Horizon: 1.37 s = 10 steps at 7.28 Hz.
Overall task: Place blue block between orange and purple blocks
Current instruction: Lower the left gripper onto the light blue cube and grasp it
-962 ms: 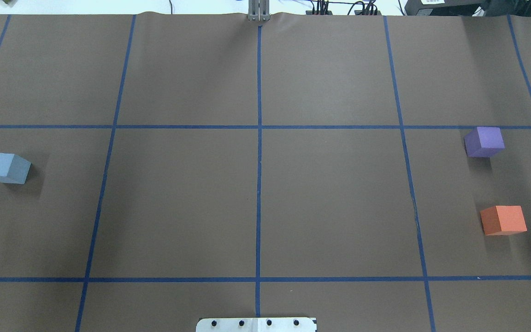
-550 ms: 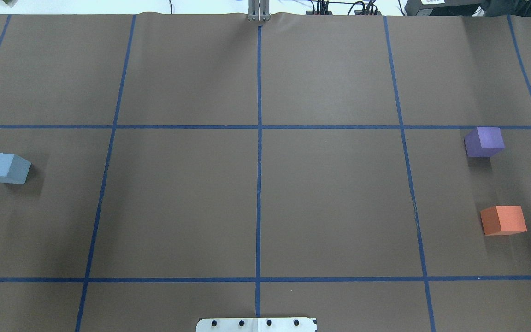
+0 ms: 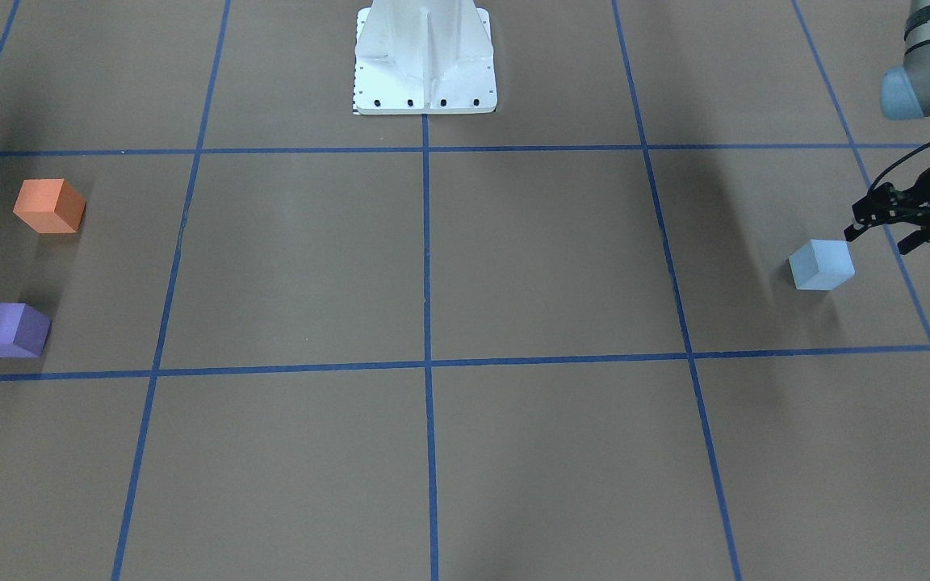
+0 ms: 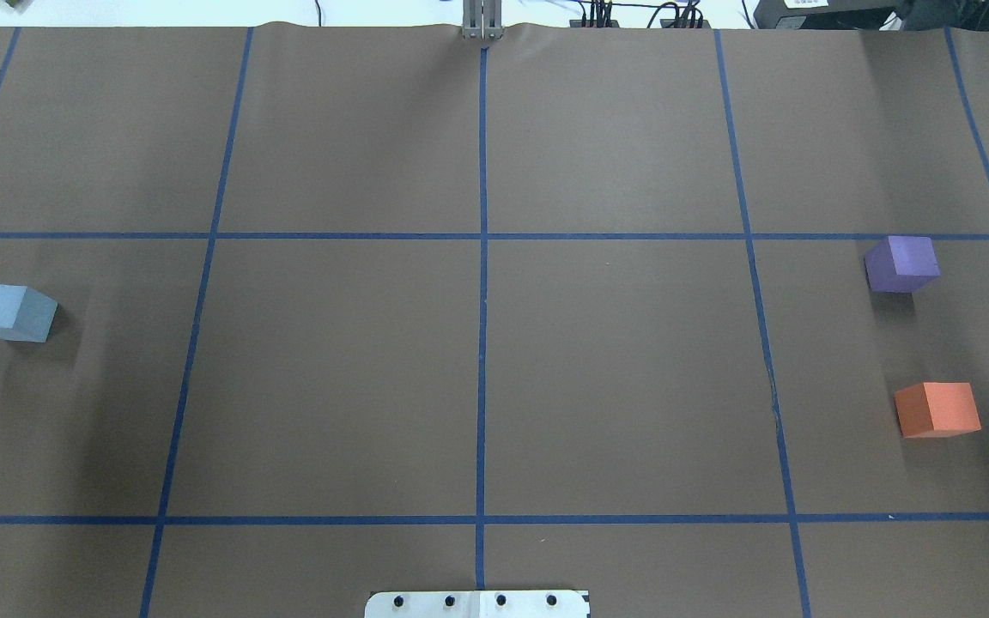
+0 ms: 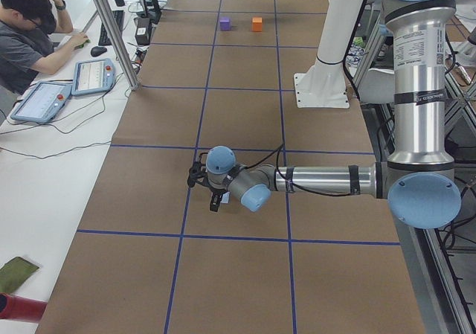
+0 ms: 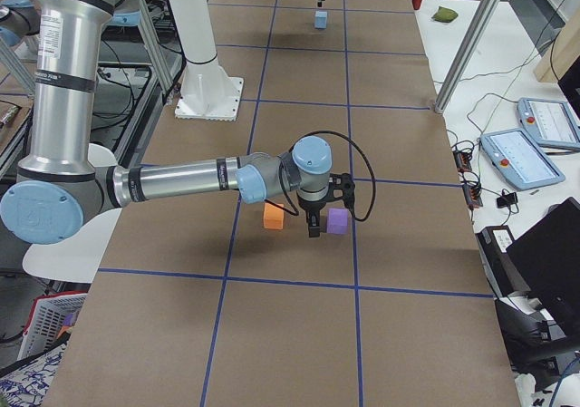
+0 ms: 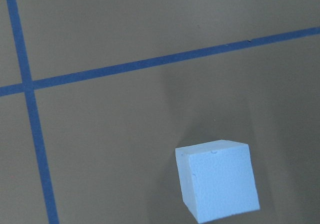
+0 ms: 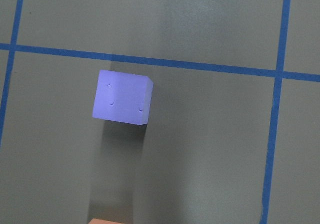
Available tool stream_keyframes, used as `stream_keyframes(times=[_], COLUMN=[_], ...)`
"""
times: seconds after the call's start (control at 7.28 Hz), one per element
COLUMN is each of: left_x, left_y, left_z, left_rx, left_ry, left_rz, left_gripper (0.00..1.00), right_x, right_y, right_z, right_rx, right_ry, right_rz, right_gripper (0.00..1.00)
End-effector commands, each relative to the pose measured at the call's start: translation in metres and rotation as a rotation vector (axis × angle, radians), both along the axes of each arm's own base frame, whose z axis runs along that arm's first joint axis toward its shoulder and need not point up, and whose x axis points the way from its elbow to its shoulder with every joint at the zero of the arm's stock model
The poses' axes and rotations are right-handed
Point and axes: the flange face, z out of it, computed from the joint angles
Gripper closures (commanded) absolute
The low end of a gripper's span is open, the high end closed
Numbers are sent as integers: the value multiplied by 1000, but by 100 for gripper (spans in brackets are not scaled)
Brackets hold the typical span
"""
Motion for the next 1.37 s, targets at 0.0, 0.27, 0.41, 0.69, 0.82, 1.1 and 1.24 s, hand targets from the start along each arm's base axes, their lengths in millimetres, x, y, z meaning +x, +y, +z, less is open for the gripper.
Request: stream_keyframes(times=[0.0, 0.27, 0.41, 0.69, 0.82, 1.1, 1.24], left_x=[32, 50, 62, 74, 74, 80, 87], left_y=[1, 7, 8, 12, 12, 2, -8], left_z=[-6, -6, -3, 3, 4, -11, -26], left_rx=[5, -33, -22, -22, -28, -18, -12], left_ry=[-8, -8, -48, -82, -87, -77, -71], left_rz=[-11, 0, -19, -10, -10, -12, -14], left_gripper=[0, 0, 0, 3, 23, 71, 77], right_x=[0, 0, 0, 0, 0, 0, 0], right_y=[1, 1, 2, 2, 2, 4, 4], right_z=[1, 2, 3, 3, 3, 5, 4], right_rx=[-3, -5, -6, -8, -8, -10, -8], right_ry=[1, 1, 1, 2, 2, 1, 1], right_rz=[-1, 1, -1, -1, -1, -2, -2], right_gripper=[0, 0, 0, 0, 0, 0, 0])
